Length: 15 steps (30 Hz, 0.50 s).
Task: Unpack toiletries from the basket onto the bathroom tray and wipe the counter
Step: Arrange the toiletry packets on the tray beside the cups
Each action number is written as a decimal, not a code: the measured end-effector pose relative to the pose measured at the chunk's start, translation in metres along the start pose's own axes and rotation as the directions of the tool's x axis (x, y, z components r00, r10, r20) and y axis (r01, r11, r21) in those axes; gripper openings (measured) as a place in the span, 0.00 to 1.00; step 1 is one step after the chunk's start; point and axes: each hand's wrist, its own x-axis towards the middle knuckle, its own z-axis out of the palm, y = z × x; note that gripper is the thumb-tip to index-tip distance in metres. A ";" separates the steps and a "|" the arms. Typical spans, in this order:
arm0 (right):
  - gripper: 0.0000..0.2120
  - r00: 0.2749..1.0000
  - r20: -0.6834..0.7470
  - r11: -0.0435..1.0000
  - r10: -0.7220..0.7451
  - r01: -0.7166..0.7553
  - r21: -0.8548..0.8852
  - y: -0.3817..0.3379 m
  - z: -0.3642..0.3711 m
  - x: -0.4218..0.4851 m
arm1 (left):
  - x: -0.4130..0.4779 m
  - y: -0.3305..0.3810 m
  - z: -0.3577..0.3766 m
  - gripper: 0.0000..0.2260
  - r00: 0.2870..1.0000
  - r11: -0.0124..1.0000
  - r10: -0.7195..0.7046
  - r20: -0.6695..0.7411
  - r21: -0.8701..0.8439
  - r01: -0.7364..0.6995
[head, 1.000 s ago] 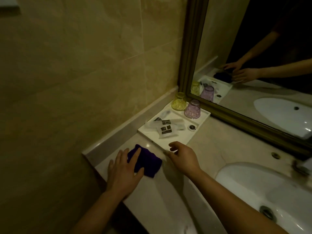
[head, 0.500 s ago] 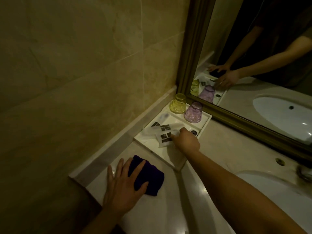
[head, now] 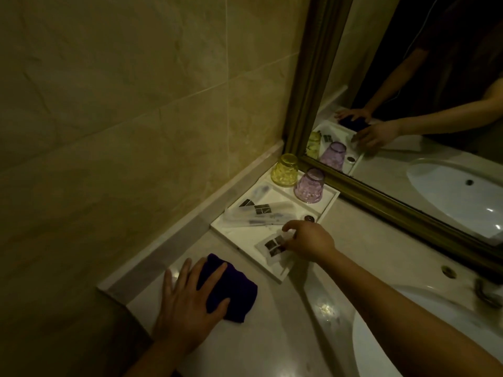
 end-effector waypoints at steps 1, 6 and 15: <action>0.20 0.999 -0.041 0.998 -0.008 0.005 -0.067 -0.002 -0.001 0.003 | -0.001 0.000 0.000 0.32 1.000 1.000 -0.003 -0.003 -0.007 0.003; 0.12 0.912 -0.339 0.969 -0.230 0.182 -0.168 -0.032 -0.003 0.038 | -0.001 0.002 -0.005 0.32 1.000 1.000 -0.003 0.023 -0.003 0.003; 0.16 0.899 0.094 0.820 -0.427 0.429 -0.380 -0.053 0.004 0.078 | 0.001 0.003 -0.012 0.34 0.997 1.000 0.007 0.074 -0.014 -0.006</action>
